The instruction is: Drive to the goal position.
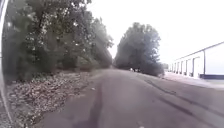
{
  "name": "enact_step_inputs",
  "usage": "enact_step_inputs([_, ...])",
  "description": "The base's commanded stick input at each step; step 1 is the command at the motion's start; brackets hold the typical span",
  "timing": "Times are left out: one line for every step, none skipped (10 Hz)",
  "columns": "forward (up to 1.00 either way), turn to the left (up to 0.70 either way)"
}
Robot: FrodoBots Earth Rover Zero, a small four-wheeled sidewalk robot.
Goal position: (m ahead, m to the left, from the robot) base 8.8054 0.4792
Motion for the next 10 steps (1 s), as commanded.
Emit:
enact_step_inputs([0.70,0.01])
enact_step_inputs([0.70,0.01])
enact_step_inputs([0.70,0.01])
enact_step_inputs([0.70,0.01])
enact_step_inputs([0.70,0.01])
enact_step_inputs([0.70,0.01])
enact_step_inputs([0.70,0.01])
enact_step_inputs([0.70,0.01])
enact_step_inputs([0.70,0.01])
enact_step_inputs([0.70,0.01])
